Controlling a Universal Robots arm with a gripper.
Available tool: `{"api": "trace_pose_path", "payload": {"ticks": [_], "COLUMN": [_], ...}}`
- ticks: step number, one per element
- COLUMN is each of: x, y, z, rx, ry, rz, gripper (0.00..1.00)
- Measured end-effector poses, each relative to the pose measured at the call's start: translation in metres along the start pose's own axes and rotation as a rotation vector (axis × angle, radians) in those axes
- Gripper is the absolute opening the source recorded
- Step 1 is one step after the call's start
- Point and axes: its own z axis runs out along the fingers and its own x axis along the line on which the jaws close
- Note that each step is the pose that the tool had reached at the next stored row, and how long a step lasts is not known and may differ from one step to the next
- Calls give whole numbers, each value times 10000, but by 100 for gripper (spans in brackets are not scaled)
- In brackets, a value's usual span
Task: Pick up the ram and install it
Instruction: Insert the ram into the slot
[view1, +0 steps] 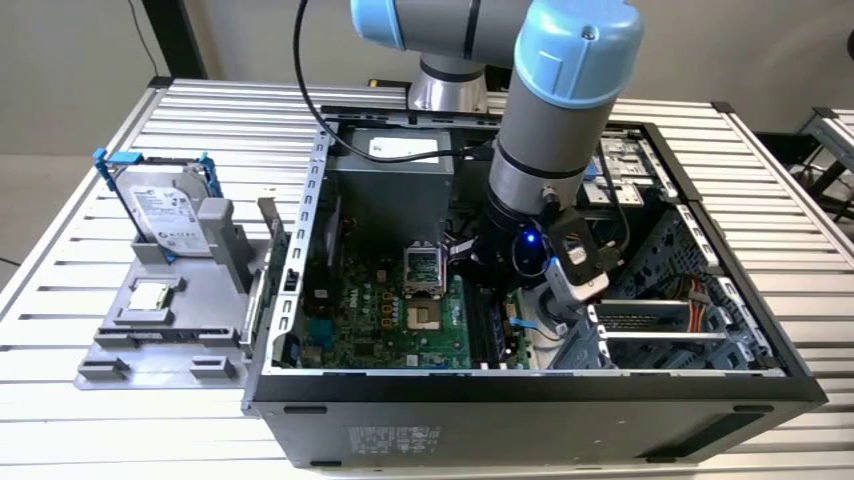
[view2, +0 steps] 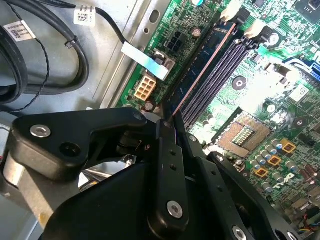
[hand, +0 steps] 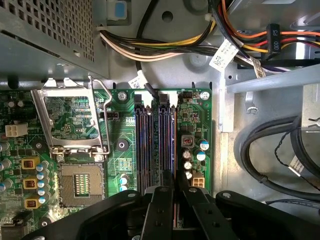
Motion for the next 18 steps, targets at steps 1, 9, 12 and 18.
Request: {"api": "trace_pose_path", "payload": {"ticks": [1, 9, 12, 18], "x": [0, 0, 0, -5], "y": [0, 0, -1, -3], "z": [0, 2, -37, -311], "rx": [-1, -7, -3, -3], "ry": [0, 0, 1, 2], "rz": [0, 1, 1, 0], "gripper": [0, 100, 100, 100]}}
